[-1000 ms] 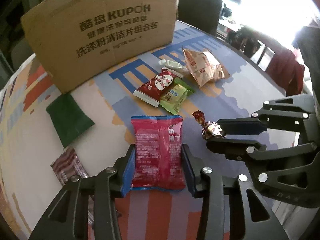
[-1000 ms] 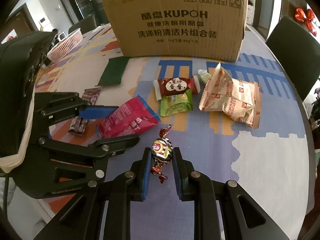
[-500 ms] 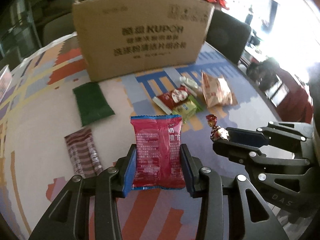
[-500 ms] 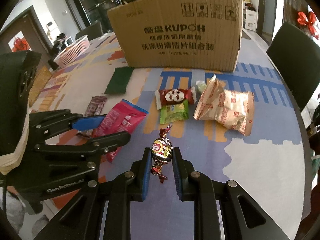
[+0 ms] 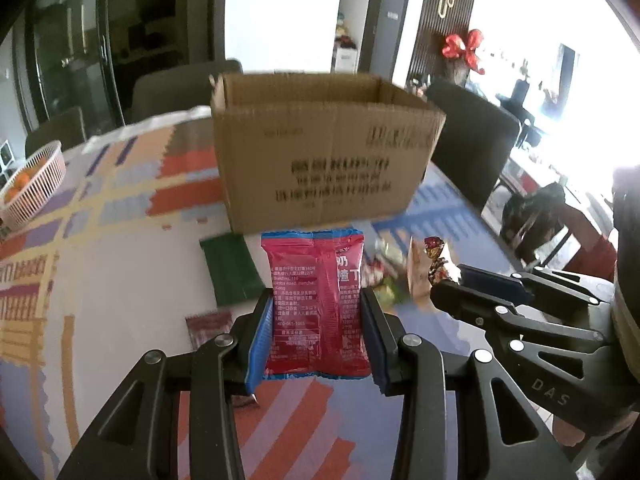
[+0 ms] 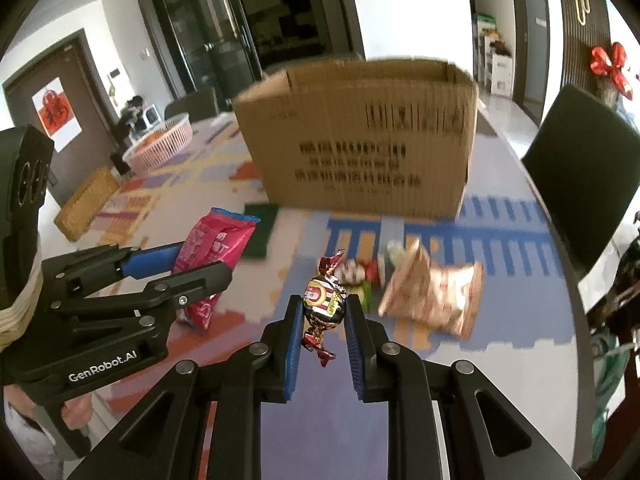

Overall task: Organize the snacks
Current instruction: 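Grasp and lift the chocolate candy with the right tool while the left tool grips the red biscuit pack, then carry the chocolate candy with the right tool while the left tool carries the red pack over the box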

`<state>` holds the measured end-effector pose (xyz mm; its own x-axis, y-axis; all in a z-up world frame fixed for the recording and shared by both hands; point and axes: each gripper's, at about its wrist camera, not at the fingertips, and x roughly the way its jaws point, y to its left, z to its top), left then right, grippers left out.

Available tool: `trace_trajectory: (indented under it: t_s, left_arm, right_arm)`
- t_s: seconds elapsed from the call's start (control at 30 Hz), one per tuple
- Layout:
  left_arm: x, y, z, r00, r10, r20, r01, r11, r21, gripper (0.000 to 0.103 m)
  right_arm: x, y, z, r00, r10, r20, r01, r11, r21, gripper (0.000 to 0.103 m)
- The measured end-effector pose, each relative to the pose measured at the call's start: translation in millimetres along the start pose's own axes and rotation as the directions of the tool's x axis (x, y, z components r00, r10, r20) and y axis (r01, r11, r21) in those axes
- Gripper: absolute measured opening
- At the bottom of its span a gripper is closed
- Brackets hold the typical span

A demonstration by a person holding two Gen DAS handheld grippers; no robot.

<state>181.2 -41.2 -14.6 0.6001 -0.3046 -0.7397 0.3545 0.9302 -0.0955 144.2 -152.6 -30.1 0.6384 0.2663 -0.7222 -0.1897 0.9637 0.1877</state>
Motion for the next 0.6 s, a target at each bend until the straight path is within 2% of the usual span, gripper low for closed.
trace_trajectory:
  t_s: [0.3,0.6]
  left_arm:
    - [-24.9,-1.2,44.6,0.994,0.013,0.11,-0.015,1.0,0.016,0.041]
    - [-39.2,0.4,89.4,0.981,0.041,0.191,-0.043,0.999,0.004,0.041]
  right_arm:
    - [-20.4,-0.3,40.1,0.993,0.009,0.114,-0.009,1.0,-0.003,0.022]
    - [-39.0,-9.4,92.4,0.973,-0.018,0.229,0.021,1.0,-0.01,0.022]
